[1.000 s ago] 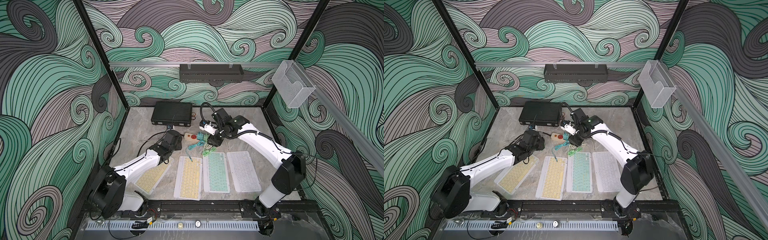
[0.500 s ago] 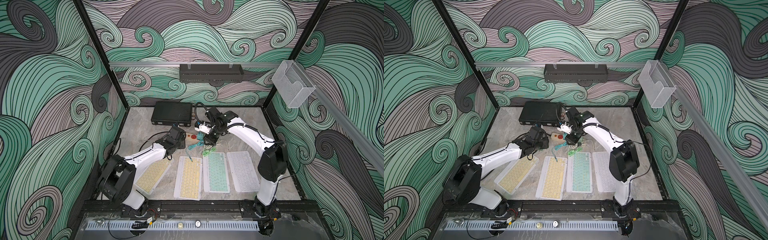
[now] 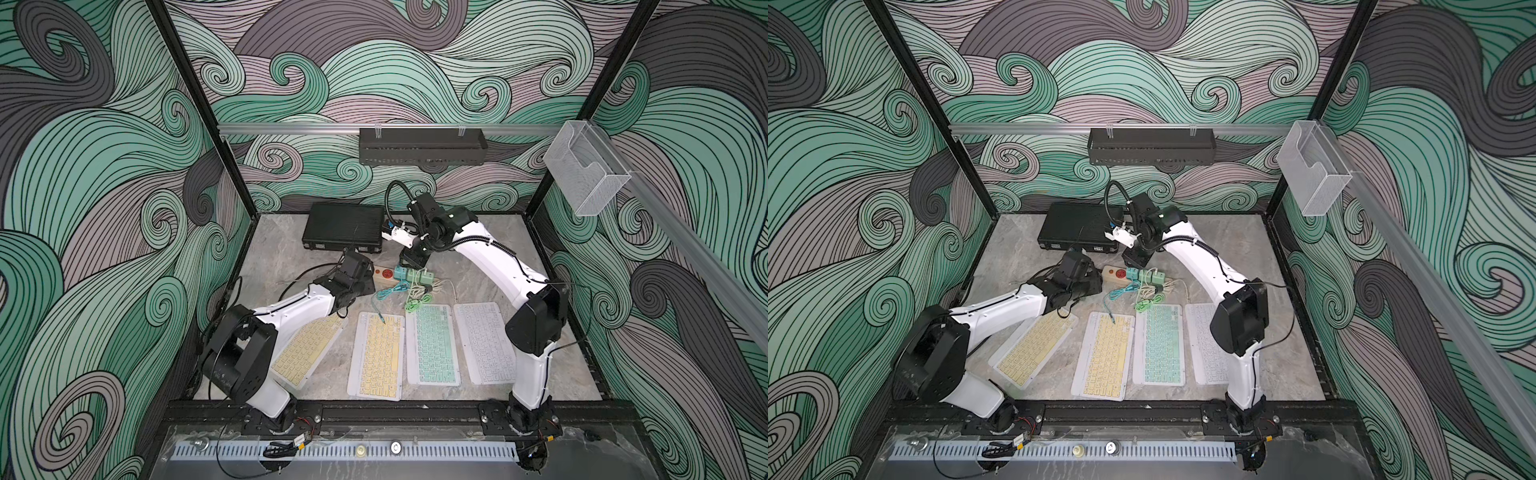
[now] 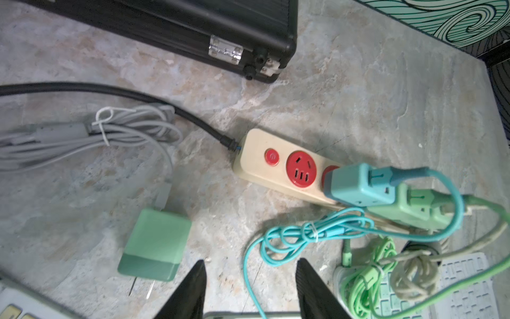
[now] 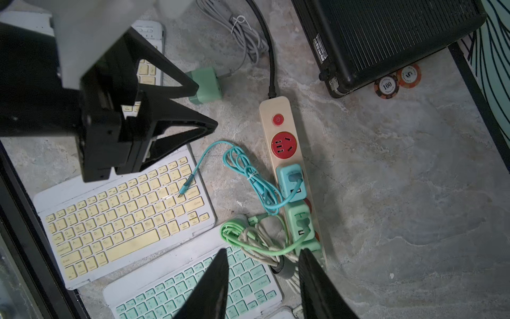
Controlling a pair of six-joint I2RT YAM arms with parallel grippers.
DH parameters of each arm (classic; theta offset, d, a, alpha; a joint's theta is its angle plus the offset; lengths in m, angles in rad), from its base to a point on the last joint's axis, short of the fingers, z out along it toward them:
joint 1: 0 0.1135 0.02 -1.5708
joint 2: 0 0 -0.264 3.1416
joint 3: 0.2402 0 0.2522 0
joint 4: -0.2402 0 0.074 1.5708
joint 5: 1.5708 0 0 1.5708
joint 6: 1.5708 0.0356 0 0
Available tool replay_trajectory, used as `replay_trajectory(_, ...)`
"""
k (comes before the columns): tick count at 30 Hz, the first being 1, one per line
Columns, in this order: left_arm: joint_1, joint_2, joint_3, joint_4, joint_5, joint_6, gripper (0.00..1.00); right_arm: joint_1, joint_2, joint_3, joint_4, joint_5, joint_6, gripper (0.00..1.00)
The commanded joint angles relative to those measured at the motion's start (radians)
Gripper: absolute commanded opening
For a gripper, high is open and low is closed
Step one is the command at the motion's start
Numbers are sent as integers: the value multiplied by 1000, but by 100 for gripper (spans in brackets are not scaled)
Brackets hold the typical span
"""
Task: Unplug the wireless keyboard
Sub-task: Remove the plug from the socket.
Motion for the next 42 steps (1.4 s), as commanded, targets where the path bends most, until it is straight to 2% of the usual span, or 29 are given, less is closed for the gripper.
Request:
replay_trajectory(1,9,39,43,5,-7,54,52,-4,62,36,-34,-16,-35,44)
replay_trajectory(5,13,24,-3,40,-77,104,52,-3,118,83,-51,-49,-53,47)
replay_trajectory(8,12,6,20,4,-47,118,52,-2,167,138,-80,-44,-68,50)
replay_trajectory(11,14,5,4,23,-67,115,52,-4,216,189,-119,-44,-81,50)
replay_trajectory(18,17,72,43,0,-72,117,52,-2,319,283,-166,37,-68,50)
replay_trajectory(24,18,77,43,5,-52,114,52,-2,379,307,-191,75,-70,50)
replay_trajectory(32,20,110,59,6,-3,100,51,1,419,307,-202,67,-80,42)
replay_trajectory(37,28,137,68,12,59,79,51,0,451,324,-202,71,-83,45)
replay_trajectory(42,32,149,72,11,67,78,51,0,488,364,-201,93,-83,49)
